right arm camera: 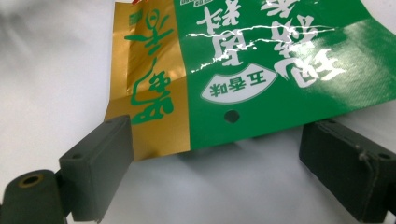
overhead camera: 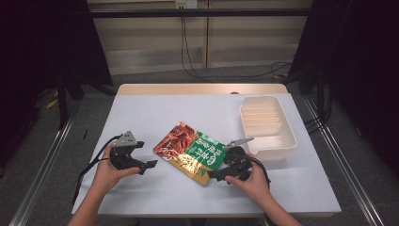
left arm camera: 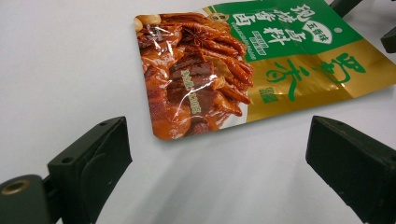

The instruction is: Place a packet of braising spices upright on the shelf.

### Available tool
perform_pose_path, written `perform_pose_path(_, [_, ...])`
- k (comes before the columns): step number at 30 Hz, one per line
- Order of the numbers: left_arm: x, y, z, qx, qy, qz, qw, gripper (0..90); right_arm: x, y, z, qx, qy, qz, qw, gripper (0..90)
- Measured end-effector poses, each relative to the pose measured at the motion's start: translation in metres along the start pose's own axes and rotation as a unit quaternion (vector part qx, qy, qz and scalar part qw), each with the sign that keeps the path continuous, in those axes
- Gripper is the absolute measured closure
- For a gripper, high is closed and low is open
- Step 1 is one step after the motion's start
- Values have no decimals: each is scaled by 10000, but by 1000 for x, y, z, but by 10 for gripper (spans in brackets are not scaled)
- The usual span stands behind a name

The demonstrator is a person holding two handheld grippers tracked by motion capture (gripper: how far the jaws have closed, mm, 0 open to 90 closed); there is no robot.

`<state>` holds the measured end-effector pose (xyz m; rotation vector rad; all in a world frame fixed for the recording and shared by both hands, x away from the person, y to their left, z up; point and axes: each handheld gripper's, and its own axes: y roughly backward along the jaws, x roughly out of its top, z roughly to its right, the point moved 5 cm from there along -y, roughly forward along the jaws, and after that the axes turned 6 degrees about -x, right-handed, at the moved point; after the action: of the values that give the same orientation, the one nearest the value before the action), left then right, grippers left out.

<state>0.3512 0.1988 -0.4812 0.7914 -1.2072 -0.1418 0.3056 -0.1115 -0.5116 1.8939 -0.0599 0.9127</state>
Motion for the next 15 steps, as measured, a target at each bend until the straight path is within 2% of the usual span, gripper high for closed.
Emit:
perform_pose_path(3, [0, 0, -1, 67, -47, -37, 10000, 65, 2, -3, -1, -51, 32, -5, 10000, 101])
perform_pose_path(4, [0, 0, -1, 66, -37, -34, 10000, 65, 4, -4, -2, -49, 40, -9, 10000, 106])
perform_pose_path(5, [0, 0, 0, 54, -28, -23, 10000, 66, 6, -6, -5, 54, 11, 12, 10000, 114])
perform_pose_path(10, [-1, 0, -1, 43, -65, -52, 10000, 69, 10, -10, -9, 11, 35, -22, 10000, 138])
perform_pose_path(13, [-1, 1, -1, 105, -76, -102, 9999, 69, 13, -12, -10, -25, -33, -59, 10000, 168])
perform_pose_path(15, [-1, 0, -1, 61, -73, -57, 9999, 69, 14, -13, -11, -2, -15, -52, 10000, 181])
